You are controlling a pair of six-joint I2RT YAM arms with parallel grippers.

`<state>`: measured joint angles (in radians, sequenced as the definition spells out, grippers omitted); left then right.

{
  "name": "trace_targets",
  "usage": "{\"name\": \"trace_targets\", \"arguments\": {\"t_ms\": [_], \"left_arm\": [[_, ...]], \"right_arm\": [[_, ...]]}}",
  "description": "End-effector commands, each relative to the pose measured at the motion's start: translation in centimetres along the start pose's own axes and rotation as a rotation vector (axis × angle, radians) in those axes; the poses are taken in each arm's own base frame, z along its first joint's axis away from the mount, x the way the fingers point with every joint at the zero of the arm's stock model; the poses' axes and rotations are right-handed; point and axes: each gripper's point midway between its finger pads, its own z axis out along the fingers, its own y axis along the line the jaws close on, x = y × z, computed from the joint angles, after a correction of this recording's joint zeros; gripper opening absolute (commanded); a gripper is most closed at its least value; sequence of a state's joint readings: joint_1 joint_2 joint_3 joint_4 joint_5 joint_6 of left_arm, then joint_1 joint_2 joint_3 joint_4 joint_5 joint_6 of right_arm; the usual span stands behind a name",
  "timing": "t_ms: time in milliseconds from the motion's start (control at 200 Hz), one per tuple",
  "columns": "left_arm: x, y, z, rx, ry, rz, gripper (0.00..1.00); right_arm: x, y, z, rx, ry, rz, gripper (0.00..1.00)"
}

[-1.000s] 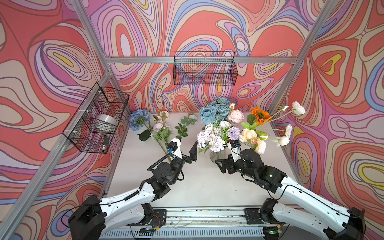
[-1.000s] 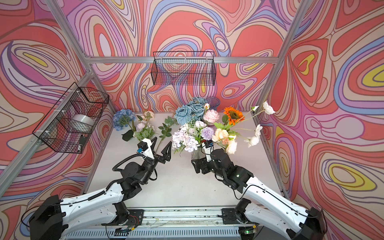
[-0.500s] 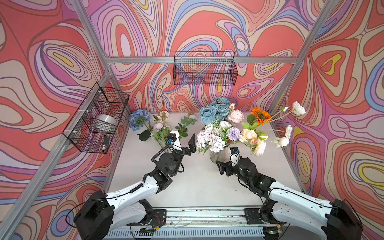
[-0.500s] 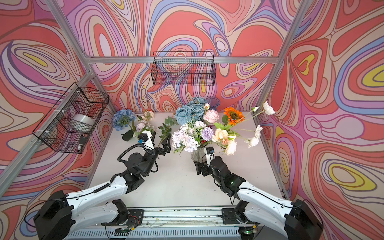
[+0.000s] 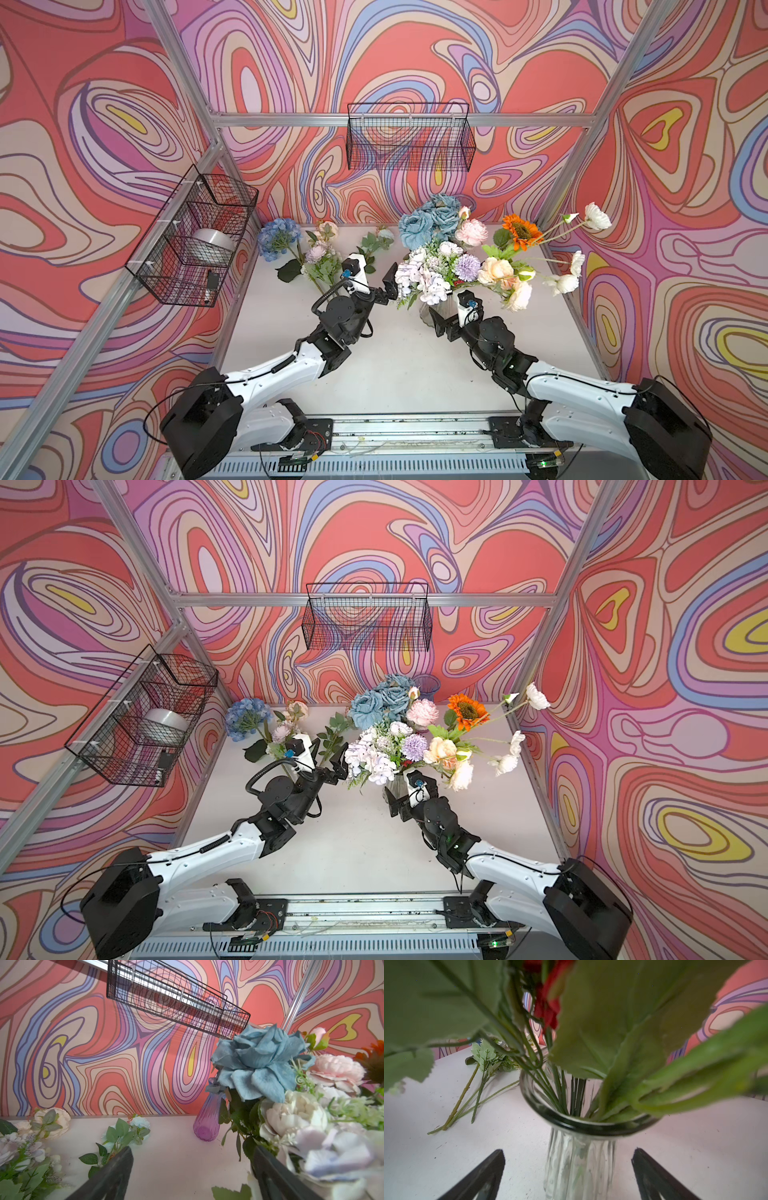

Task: Arrange the flowers into the vase
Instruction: 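Grip the clear flower-filled vase with the right gripper and slide it farther away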

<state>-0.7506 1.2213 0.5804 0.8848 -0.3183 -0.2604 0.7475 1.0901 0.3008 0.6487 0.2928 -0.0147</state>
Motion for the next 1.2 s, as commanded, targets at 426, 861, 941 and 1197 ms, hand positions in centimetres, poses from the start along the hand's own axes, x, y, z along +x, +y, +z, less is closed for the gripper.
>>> {"name": "trace_targets", "arguments": {"t_ms": [426, 861, 941, 1197], "left_arm": [[0.1, -0.2, -0.2, 0.027, 0.002, -0.069, 0.92], [0.1, 0.2, -0.5, 0.011, 0.005, -0.058, 0.92], [-0.1, 0.6, -0.8, -0.004, -0.001, -0.054, 0.92], [-0.6, 1.6, -1.4, -0.053, -0.018, -0.014, 0.93]], "right_arm": [[-1.9, -2.0, 2.8, 0.108, -0.21, -0.014, 0.98], [-1.5, -2.9, 6.0, 0.199, -0.278, -0.011, 0.76], [-1.4, -3.3, 6.1, 0.212, -0.274, -0.013, 0.6], [-0.5, -6.5, 4.7, 0.304, -0.248, -0.023, 0.48]]}}
